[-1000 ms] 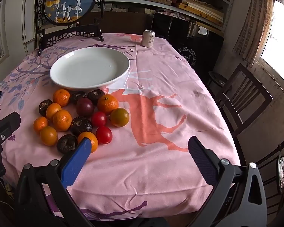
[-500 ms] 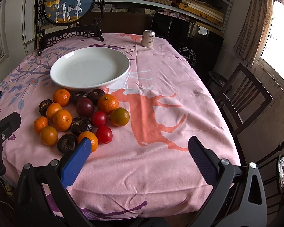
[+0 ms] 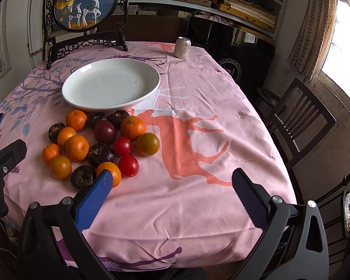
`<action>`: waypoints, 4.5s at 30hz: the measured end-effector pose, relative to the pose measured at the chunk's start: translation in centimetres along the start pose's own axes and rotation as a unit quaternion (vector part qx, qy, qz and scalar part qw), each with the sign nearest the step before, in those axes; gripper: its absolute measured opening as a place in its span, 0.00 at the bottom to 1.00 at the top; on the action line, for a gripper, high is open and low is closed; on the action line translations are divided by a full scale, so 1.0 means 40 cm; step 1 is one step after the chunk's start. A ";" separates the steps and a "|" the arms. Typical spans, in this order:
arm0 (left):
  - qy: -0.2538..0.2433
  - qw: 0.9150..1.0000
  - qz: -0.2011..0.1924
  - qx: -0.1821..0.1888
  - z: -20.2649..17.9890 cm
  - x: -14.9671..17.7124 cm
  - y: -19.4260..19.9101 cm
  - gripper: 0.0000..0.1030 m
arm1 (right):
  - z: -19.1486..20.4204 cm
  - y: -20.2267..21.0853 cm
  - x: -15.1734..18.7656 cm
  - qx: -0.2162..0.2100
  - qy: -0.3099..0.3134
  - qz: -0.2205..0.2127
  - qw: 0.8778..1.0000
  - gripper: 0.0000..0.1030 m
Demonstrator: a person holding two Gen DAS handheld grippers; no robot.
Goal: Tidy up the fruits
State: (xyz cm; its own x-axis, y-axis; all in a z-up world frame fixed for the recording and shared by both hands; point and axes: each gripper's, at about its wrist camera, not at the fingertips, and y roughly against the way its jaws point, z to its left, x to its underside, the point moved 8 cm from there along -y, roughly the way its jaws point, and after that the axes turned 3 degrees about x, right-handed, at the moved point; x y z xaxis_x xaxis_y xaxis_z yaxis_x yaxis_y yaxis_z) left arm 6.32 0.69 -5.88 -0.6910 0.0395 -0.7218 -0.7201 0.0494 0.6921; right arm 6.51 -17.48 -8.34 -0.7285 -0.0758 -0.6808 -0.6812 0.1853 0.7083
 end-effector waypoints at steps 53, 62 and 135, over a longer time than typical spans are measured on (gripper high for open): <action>0.005 0.999 0.013 -0.029 0.062 0.057 -0.027 0.98 | 0.047 -0.008 0.037 -0.118 0.012 0.001 0.993 0.87; 0.035 0.997 0.048 -0.041 0.144 0.120 -0.067 0.98 | 0.178 -0.059 0.068 -0.212 0.048 0.046 0.975 0.39; 0.018 0.997 0.066 0.043 0.042 -0.403 -0.397 0.36 | 0.209 -0.308 -0.401 -0.228 0.078 0.043 0.970 0.34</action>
State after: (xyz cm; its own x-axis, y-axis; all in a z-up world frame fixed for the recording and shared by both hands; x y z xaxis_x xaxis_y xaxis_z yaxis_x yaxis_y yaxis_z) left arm 28.99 0.97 -5.25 -0.7825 0.0154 -0.6225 -0.6157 0.1306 0.7771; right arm 27.19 -10.35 -7.70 -0.7616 -0.2328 -0.6047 -0.5534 -0.2517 0.7939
